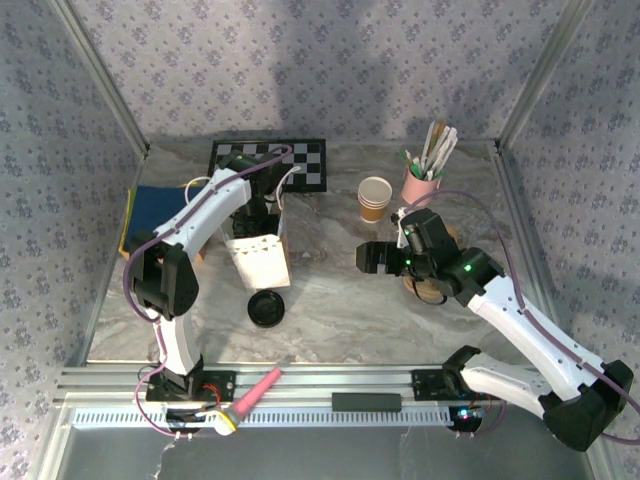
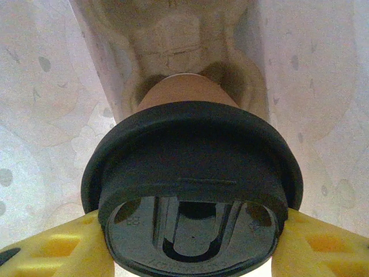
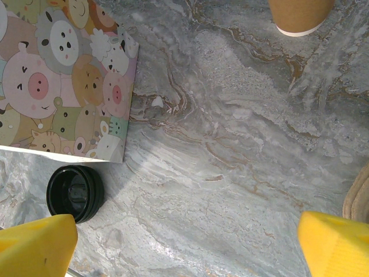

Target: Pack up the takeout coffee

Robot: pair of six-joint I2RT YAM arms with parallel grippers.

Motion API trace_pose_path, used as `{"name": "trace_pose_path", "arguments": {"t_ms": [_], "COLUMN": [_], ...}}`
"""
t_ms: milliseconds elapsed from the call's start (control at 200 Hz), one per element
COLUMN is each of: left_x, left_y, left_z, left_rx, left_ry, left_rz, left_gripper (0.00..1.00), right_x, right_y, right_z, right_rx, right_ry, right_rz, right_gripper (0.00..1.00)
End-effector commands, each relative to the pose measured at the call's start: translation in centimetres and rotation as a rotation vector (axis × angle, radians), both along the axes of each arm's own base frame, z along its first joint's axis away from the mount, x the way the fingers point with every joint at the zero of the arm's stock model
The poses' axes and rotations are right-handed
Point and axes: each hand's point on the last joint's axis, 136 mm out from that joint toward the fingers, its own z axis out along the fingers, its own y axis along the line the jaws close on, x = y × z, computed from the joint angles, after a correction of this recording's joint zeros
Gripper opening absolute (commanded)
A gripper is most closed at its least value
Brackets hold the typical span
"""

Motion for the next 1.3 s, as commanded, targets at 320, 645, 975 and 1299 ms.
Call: {"name": "trace_pose_path", "arguments": {"t_ms": [320, 645, 975, 1299], "left_x": [-2.43, -2.71, -2.64, -2.82], "left_y": [0.45, 0.46, 0.42, 0.54], "left_z": [0.05, 0.0, 0.05, 0.13], "left_rx": [0.0, 0.001, -0.001, 0.001], "left_ry": [0.068, 0.072, 0.067, 0.07], "left_rz": [0.005, 0.003, -0.001, 0.001], "left_gripper": [0.54, 0.54, 0.54, 0.54], "right_x": [-0.12, -0.09, -0.26, -0.19], "right_y": [0.01, 0.06, -0.08, 0.03], "right_z": [-0.17, 0.03, 0.09, 0.12], "right_rx": [-0.009, -0.004, -0.004, -0.009], "right_ry": [0.001, -0.002, -0.004, -0.004], "right_rz": [-0.001, 0.0, -0.003, 0.001], "right_gripper": [1.0, 1.0, 1.0, 1.0]}}
